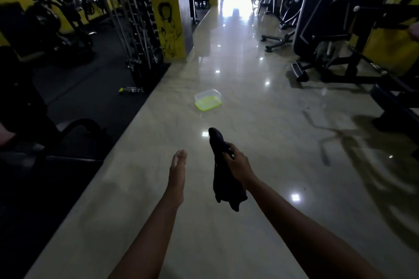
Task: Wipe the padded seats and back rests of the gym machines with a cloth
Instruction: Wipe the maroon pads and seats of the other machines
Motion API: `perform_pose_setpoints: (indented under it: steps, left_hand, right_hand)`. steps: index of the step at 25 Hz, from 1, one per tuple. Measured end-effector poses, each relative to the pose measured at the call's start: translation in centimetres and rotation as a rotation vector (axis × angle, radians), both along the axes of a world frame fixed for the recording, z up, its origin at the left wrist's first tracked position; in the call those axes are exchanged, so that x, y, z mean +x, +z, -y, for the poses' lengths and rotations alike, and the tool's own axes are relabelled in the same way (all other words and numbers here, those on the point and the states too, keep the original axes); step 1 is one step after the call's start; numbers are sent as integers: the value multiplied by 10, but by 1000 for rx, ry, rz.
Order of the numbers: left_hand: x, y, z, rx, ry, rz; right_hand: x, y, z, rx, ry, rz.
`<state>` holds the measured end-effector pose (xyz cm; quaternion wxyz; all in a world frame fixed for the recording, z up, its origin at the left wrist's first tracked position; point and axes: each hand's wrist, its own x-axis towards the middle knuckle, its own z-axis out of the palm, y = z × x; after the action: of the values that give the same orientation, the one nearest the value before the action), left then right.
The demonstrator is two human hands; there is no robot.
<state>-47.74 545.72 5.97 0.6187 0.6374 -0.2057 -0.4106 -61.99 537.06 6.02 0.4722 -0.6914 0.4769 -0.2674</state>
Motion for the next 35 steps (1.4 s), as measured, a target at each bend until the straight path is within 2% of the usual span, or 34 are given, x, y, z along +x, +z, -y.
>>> perform_pose_setpoints:
  steps: [7, 16, 24, 30, 35]
  left_hand:
    - [123, 1, 217, -30, 13, 17]
    - [278, -9, 506, 13, -108, 24]
    - [400, -40, 732, 73, -136, 25]
    - [488, -52, 909, 185, -140, 57]
    - [534, -74, 1016, 226, -124, 50]
  right_hand:
    - [117, 11, 235, -28, -9, -93]
    - [279, 6, 533, -35, -36, -226]
    - [380, -53, 749, 14, 20, -351]
    - [483, -76, 944, 85, 102, -395]
    - [553, -83, 1062, 170, -47, -272]
